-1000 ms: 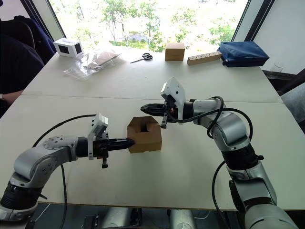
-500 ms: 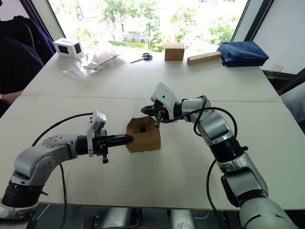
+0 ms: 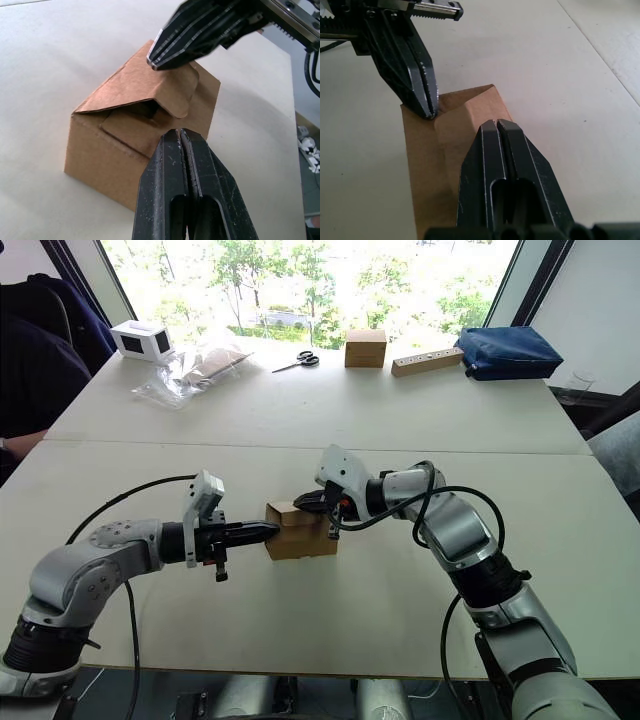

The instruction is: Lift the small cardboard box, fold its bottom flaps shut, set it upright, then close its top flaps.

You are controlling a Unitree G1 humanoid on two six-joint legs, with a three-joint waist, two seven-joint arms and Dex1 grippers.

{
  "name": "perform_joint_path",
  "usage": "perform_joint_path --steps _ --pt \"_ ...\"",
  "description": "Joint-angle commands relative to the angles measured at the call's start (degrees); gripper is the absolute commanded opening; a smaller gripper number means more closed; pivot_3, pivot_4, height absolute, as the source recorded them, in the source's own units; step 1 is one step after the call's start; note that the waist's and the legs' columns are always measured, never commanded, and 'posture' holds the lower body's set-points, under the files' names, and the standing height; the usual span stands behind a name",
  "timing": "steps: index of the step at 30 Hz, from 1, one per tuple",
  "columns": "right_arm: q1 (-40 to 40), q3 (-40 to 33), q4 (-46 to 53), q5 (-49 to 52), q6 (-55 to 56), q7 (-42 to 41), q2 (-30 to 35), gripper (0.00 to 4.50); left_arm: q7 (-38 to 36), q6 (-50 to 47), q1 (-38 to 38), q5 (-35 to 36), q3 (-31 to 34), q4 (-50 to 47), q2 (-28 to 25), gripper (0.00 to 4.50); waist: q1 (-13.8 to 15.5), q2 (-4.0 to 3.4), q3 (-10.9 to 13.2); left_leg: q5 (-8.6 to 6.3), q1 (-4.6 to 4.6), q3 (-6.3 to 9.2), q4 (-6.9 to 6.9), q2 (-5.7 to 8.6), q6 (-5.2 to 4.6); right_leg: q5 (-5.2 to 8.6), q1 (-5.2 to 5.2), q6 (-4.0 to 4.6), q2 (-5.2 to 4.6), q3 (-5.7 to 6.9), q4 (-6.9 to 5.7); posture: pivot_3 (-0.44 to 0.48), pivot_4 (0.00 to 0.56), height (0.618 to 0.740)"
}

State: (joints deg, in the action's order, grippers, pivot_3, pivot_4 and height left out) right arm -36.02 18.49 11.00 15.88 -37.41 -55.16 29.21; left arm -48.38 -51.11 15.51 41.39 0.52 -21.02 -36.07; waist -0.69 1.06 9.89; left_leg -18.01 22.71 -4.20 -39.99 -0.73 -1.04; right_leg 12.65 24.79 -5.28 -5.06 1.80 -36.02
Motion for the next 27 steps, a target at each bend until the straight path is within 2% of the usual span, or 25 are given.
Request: perform_joint_path --steps 1,4,12,15,18,27 --pt "0.3 -1.0 2.7 0.5 -0.4 1.1 -0.4 0.00 -0.5 -1.3 1.7 3.7 3.1 -0.3 -0.1 0.04 0.0 0.00 0.0 0.00 0.00 0.00 0.00 0.00 0.00 0.00 0.00 0.00 0.00 0.00 0.00 0.000 0.150 0.740" --pt "0.5 -0.9 2.8 0.3 -0.5 1.7 -0.5 0.00 0.3 -1.1 3.3 5.0 4.6 1.1 0.8 0.04 0.0 0.00 0.0 0.00 0.00 0.00 0.00 0.00 0.00 0.00 0.00 0.00 0.00 0.00 0.00 0.000 0.150 0.740" --pt "0.5 -0.9 3.1 0.3 -0.8 2.3 -0.5 0.00 1.6 2.4 4.4 2.0 2.8 4.4 2.6 0.04 0.0 0.00 0.0 0.00 0.01 -0.01 0.01 0.01 0.00 0.00 0.00 0.00 0.02 0.01 0.02 0.000 0.150 0.740" --pt "0.7 -1.3 4.1 0.6 -1.3 2.9 -0.5 0.00 5.4 7.8 6.1 -3.6 1.4 9.7 6.2 0.04 0.2 0.02 0.0 0.00 0.00 -0.01 0.00 0.01 0.00 0.00 -0.01 0.00 0.01 0.01 0.02 0.000 0.150 0.740" --pt "1.1 -1.6 4.9 1.0 -1.7 3.4 -0.6 0.00 5.0 9.9 6.6 -5.5 0.1 11.5 8.0 0.04 0.1 0.02 0.0 0.00 0.01 -0.01 0.00 0.03 -0.01 0.00 -0.02 -0.01 0.01 0.01 0.03 0.000 0.150 0.740" --pt "1.3 -1.8 5.8 1.0 -2.3 3.8 -0.4 0.00 5.5 7.6 7.9 -4.8 0.1 9.4 9.2 0.04 0.1 0.02 0.0 -0.01 0.02 0.00 0.00 0.01 -0.02 -0.01 -0.01 -0.01 0.00 0.01 0.04 0.000 0.150 0.740"
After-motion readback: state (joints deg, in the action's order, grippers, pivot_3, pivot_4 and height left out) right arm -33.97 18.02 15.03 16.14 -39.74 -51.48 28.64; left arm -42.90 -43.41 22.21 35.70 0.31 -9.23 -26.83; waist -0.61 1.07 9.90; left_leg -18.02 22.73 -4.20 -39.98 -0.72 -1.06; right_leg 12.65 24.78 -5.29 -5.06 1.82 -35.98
